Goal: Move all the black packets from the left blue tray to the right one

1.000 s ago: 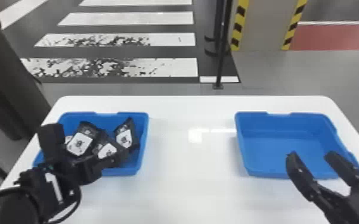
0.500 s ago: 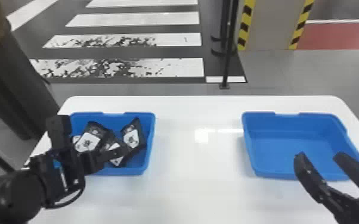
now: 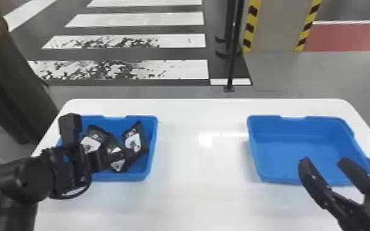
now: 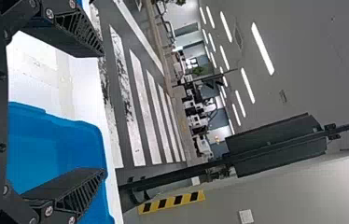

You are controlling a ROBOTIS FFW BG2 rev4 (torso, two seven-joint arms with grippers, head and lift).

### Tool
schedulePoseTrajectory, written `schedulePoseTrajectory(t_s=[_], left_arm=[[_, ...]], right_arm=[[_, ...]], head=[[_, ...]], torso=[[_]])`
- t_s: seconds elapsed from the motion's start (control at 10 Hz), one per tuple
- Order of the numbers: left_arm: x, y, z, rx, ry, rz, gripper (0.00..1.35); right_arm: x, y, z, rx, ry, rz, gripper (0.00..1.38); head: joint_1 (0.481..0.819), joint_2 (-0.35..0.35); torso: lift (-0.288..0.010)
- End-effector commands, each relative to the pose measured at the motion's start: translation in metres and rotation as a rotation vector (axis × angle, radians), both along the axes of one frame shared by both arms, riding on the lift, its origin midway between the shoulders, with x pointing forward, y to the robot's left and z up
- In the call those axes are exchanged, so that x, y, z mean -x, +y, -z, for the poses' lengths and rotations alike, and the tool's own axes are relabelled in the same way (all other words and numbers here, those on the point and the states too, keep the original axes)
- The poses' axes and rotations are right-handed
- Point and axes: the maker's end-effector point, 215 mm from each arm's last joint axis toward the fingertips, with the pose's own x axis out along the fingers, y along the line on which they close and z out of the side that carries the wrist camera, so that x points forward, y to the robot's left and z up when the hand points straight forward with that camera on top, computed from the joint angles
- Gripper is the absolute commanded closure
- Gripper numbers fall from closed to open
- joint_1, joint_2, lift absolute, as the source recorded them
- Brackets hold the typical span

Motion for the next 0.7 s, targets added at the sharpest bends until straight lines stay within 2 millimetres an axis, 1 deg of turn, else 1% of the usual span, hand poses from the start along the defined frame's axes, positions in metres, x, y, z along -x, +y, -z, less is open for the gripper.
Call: schedulePoseTrajectory(t_s=[0.0,0.1,0.2,0.3,0.4,0.5,0.6], left_arm=[[0.001,0.008,0.013,-0.011,0.052,-0.013,0.27],[0.004,0.012,0.025,-0.008,0.096,-0.023,0.51],[0.007,0.019,0.032,-0.017,0.127,-0.032,0.73],[0.007,0.017,0.032,-0.014,0.117,-0.021,0.86],[0.008,0.012,0.034,-0.002,0.098,-0.009,1.06],[0.008,0.003,0.029,0.039,0.078,0.007,1.15],[0.014,-0.002,0.023,0.041,0.069,0.033,1.15]], right_arm=[[0.0,0.0,0.0,-0.006,-0.002,-0.002,0.15],[0.0,0.001,0.0,-0.01,0.0,-0.001,0.15],[-0.001,0.0,0.0,-0.01,-0.003,-0.002,0.15],[-0.001,0.001,0.0,-0.009,-0.003,-0.003,0.15],[-0.001,0.001,0.0,-0.011,-0.001,-0.005,0.15],[-0.001,0.001,0.001,-0.013,0.001,-0.005,0.15],[-0.001,0.001,-0.001,-0.013,-0.004,-0.004,0.15]], head=[[0.695,0.063],[0.695,0.072],[0.695,0.079],[0.695,0.086],[0.695,0.088],[0.695,0.086],[0.695,0.079]], torso=[[-0.14],[-0.14],[-0.14],[-0.14],[-0.14],[-0.14],[-0.14]])
